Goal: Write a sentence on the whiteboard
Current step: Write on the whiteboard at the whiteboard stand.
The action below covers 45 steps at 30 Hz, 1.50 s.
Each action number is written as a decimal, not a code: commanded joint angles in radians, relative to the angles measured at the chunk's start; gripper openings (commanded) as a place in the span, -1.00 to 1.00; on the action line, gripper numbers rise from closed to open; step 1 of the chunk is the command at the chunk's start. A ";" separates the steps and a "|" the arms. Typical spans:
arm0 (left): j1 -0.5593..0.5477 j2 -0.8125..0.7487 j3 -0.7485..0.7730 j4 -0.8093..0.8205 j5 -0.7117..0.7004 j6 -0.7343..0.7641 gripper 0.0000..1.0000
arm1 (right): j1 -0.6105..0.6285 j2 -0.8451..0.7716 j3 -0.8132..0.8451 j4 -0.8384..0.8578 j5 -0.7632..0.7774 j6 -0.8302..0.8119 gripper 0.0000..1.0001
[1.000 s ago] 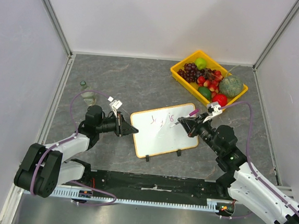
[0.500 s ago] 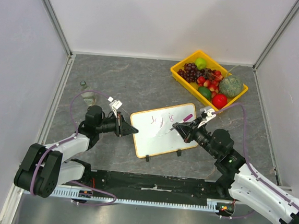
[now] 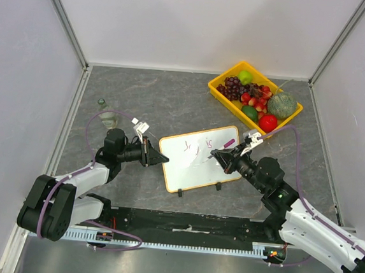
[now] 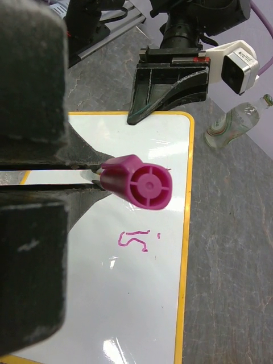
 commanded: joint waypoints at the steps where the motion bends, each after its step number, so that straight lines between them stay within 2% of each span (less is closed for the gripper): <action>1: 0.001 -0.019 -0.006 0.032 -0.027 0.026 -0.96 | 0.020 -0.018 0.034 0.008 0.037 -0.022 -1.00; 12: 0.001 -0.027 -0.009 0.024 -0.024 0.024 -0.95 | 0.040 -0.010 0.046 -0.014 0.080 -0.025 -1.00; 15: 0.001 -0.042 -0.016 0.020 -0.033 0.020 -0.86 | 0.040 -0.018 0.043 -0.017 0.076 -0.011 -1.00; 19: 0.001 -0.064 -0.022 0.004 -0.040 0.020 -0.61 | 0.040 -0.024 0.040 -0.025 0.075 -0.012 -1.00; 23: 0.003 -0.090 -0.038 -0.003 -0.052 0.011 -0.46 | 0.040 -0.033 0.050 -0.046 0.076 -0.022 -1.00; 28: 0.003 -0.151 -0.059 -0.032 -0.087 0.008 -0.43 | 0.040 -0.043 0.050 -0.054 0.083 -0.029 -1.00; 29: 0.001 -0.160 -0.062 -0.039 -0.090 0.006 -0.38 | 0.040 -0.041 0.049 -0.049 0.081 -0.028 -1.00; 33: 0.003 -0.177 -0.068 -0.045 -0.090 0.006 0.08 | 0.040 -0.024 0.044 -0.025 0.070 -0.028 -1.00; 35: 0.003 -0.177 -0.068 -0.043 -0.089 0.006 0.21 | 0.040 -0.012 0.047 -0.015 0.060 -0.026 -1.00; 38: 0.001 -0.156 -0.068 -0.025 -0.081 -0.002 0.27 | 0.040 0.002 0.050 0.000 0.052 -0.025 -1.00; 45: 0.000 -0.052 -0.078 0.108 -0.021 -0.054 0.25 | 0.048 0.034 0.041 0.058 0.030 0.001 -1.00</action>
